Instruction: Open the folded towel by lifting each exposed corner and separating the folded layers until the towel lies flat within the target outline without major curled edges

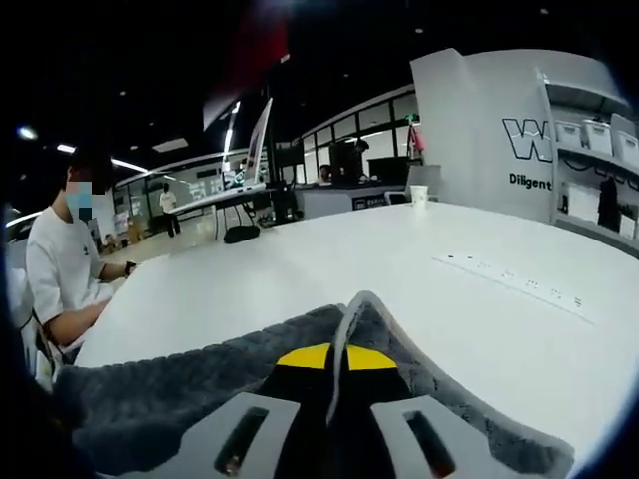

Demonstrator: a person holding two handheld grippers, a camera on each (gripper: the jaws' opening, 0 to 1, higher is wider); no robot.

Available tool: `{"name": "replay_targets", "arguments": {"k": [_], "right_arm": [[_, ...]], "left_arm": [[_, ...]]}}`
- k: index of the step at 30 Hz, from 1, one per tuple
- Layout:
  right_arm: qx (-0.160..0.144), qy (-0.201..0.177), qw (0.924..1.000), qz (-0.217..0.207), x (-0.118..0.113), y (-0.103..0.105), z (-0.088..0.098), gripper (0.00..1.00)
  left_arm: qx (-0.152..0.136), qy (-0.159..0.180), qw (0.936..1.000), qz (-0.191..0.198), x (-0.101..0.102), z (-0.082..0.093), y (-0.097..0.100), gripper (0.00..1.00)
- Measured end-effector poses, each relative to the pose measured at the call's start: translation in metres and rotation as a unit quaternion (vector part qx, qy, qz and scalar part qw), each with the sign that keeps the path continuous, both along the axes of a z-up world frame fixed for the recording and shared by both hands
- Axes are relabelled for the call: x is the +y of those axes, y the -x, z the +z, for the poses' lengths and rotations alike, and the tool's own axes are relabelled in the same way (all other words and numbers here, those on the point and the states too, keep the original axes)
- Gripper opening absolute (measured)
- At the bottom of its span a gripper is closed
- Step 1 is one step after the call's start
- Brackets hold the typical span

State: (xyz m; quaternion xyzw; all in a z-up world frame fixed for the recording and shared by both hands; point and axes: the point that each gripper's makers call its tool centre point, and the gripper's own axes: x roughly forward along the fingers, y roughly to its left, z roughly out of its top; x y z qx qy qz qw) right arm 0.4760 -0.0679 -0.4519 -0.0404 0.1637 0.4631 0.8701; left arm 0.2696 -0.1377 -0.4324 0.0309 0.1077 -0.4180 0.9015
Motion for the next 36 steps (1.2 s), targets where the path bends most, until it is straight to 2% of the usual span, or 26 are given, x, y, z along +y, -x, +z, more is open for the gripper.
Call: {"name": "replay_targets", "arguments": {"k": [2,3,5,7,9,13,15,16,17,25,28,36], "right_arm": [[-0.001,-0.007,1.0,-0.001,-0.003,0.001,0.004,0.0],[0.019,-0.032,0.9992,-0.017,-0.004,0.002,0.009,0.0],[0.032,-0.054,0.9978,-0.02,-0.006,0.002,0.013,0.0],[0.028,-0.047,0.9983,-0.019,-0.009,-0.001,0.014,0.0],[0.022,-0.037,0.9989,-0.02,-0.011,-0.003,0.016,0.0],[-0.014,0.005,0.9998,-0.015,-0.017,-0.002,0.019,0.0],[-0.021,0.012,0.9996,-0.015,-0.02,-0.002,0.02,0.0],[-0.033,0.016,0.9992,-0.017,-0.024,-0.002,0.024,0.0],[-0.037,0.019,0.999,-0.018,-0.027,-0.002,0.026,0.0],[-0.058,0.031,0.9974,-0.029,-0.052,0.0,0.04,0.0],[-0.084,0.045,0.9951,-0.029,-0.064,0.001,0.045,0.0],[-0.097,0.052,0.9929,-0.044,-0.088,0.002,0.058,0.0]], "left_arm": [[-0.003,0.006,1.0,-0.004,-0.001,0.003,0.001,0.02],[-0.006,0.012,0.9999,-0.005,-0.002,0.007,0.002,0.02],[-0.008,0.022,0.9997,-0.006,-0.002,0.011,0.002,0.02],[-0.006,0.026,0.9996,-0.003,-0.002,0.012,0.001,0.02],[-0.015,0.011,0.9998,-0.009,-0.004,0.011,0.002,0.02],[-0.019,0.01,0.9997,-0.015,-0.009,0.012,0.004,0.02],[-0.025,-0.003,0.9994,-0.022,-0.012,0.013,0.006,0.02],[-0.048,-0.026,0.9982,-0.026,-0.015,0.015,0.006,0.02],[-0.049,-0.027,0.998,-0.027,-0.017,0.016,0.007,0.02],[-0.05,-0.01,0.9973,-0.052,-0.042,0.025,0.01,0.02],[-0.053,-0.007,0.9964,-0.066,-0.054,0.028,0.012,0.02],[-0.059,0.003,0.9934,-0.099,-0.078,0.037,0.015,0.02]]}}
